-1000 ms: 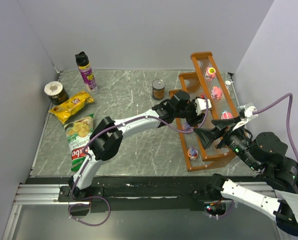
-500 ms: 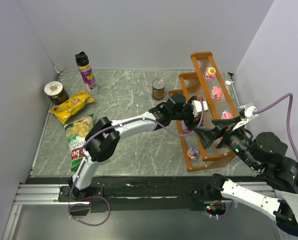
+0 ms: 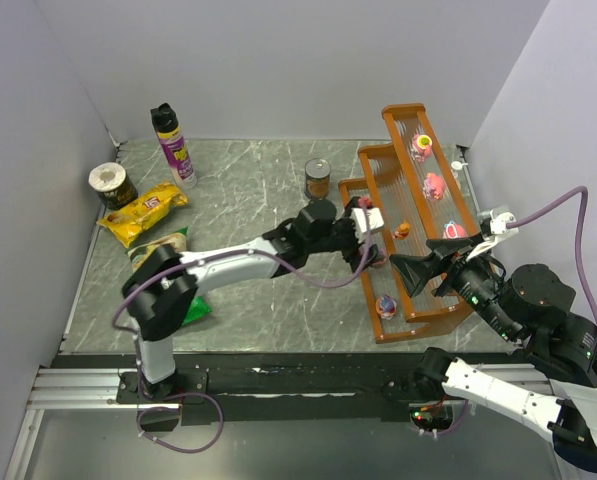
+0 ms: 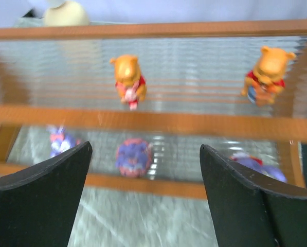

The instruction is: Place and organize the plastic toys onto the shelf

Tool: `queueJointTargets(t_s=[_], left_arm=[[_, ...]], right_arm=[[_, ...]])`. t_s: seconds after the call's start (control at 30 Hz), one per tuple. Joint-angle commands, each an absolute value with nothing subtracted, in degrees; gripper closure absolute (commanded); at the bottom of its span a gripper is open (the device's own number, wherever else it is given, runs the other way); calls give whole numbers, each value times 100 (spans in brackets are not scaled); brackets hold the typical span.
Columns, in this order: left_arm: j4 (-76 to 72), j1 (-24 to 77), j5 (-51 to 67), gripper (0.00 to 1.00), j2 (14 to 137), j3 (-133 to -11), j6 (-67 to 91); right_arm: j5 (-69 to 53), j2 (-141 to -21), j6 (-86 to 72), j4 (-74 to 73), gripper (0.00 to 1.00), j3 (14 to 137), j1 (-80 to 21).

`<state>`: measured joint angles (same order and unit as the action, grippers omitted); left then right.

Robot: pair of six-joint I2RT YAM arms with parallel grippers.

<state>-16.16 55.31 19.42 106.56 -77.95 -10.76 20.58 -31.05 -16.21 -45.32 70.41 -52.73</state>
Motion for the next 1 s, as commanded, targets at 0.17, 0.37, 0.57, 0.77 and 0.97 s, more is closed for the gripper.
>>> queueJointTargets(t_s=[0.17,0.37,0.57,0.77,0.97], left_arm=[[-2391,5493,-304,3,8773,-5996,561],[-1926,5484,-3134,1,8148,-4826,1985],[-918,5212,-4244,1,7770,-4035,3282],[483,4834,-5211,3,7366,-3570,5236],[326,4334,-4729,1,7049,-3112,5388]], right_arm=[[2145,-3199,-1731,-4395,0,7075,-5282],[2039,-3313,-1705,-4245,0,6935,-5282],[2004,-3393,-1705,-4158,0,6847,-5282],[1942,-3515,-1688,-4105,0,6820,-5274],[1890,-3612,-1644,-4052,0,6820,-5282]])
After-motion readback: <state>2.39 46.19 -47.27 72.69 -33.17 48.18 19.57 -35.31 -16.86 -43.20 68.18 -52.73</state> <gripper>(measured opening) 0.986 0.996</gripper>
